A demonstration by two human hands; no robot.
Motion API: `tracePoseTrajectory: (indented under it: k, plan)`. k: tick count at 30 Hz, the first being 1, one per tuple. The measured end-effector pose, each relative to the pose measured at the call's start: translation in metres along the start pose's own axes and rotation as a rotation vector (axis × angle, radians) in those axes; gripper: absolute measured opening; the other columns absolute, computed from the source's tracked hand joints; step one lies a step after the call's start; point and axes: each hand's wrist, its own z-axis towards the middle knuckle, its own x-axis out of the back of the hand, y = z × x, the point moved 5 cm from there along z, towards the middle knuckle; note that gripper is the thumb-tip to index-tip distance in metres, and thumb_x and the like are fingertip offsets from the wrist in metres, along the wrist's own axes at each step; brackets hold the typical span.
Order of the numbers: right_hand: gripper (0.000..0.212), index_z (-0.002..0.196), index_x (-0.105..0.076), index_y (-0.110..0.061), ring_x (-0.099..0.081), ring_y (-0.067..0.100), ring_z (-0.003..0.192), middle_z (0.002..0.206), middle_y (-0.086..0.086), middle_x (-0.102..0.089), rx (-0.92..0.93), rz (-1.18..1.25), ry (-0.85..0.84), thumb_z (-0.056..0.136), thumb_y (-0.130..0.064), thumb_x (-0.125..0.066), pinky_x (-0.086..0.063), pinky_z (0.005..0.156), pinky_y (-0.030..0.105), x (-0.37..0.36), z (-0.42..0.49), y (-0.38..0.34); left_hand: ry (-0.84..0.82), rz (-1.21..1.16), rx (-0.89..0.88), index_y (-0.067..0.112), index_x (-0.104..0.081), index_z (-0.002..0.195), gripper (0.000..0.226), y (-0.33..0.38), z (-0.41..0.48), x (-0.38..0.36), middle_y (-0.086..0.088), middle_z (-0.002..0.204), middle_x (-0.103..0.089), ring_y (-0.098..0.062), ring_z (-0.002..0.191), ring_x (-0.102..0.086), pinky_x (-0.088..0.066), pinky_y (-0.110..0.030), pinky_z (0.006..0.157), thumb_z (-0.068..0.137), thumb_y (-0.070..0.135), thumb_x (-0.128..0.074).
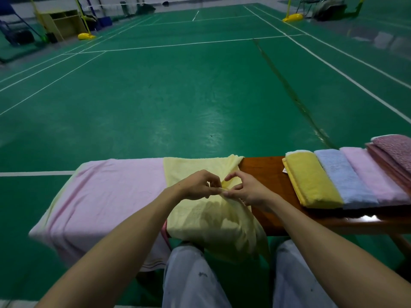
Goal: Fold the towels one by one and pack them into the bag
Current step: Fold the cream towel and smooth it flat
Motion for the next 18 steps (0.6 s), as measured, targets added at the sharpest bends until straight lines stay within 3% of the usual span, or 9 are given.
tracePoseTrajectory:
  k: [3, 9, 15, 18]
  plan:
    - [0.031, 0.109, -0.057, -0.028, -0.066, 0.020, 0.096, 0.103, 0.006, -0.069, -0.014, 0.038, -0.049, 0.084, -0.023, -0.075, -0.054, 0.064, 0.028, 0.001, 0.001, -0.002, 0.017, -0.095, 0.019, 0.007, -0.070, 0.086, 0.013, -0.010, -0.004, 0.004, -0.002, 0.072, -0.062, -0.011, 0.060, -0.054, -0.046, -0.029, 0.064, 0.091, 0.016, -0.062]
    - [0.024, 0.106, -0.057, -0.021, -0.057, 0.020, 0.083, 0.094, 0.007, -0.064, -0.003, -0.004, -0.088, 0.088, -0.025, -0.072, -0.048, 0.068, 0.032, 0.003, 0.005, 0.003, 0.099, -0.218, 0.118, 0.006, -0.068, 0.074, 0.014, -0.048, -0.026, 0.018, -0.005, 0.065, -0.058, -0.012, 0.057, -0.051, -0.044, -0.024, 0.062, 0.087, 0.003, -0.062]
    - [0.032, 0.109, -0.055, -0.020, -0.057, 0.031, 0.095, 0.119, 0.016, -0.061, -0.071, 0.024, -0.173, 0.085, -0.031, -0.073, -0.045, 0.073, 0.038, -0.002, 0.013, 0.011, 0.213, -0.220, 0.230, 0.012, -0.067, 0.067, 0.021, -0.087, -0.051, 0.039, -0.001, 0.061, -0.058, -0.014, 0.058, -0.050, -0.043, -0.017, 0.056, 0.085, 0.001, -0.064]
    - [0.025, 0.109, -0.052, -0.020, -0.056, 0.022, 0.088, 0.113, 0.010, -0.060, -0.110, 0.013, -0.214, 0.091, -0.028, -0.067, -0.048, 0.069, 0.032, -0.002, 0.015, 0.009, 0.261, -0.185, 0.269, 0.013, -0.067, 0.067, 0.022, -0.102, -0.061, 0.051, 0.001, 0.062, -0.059, -0.013, 0.058, -0.051, -0.041, -0.014, 0.054, 0.086, 0.002, -0.065]
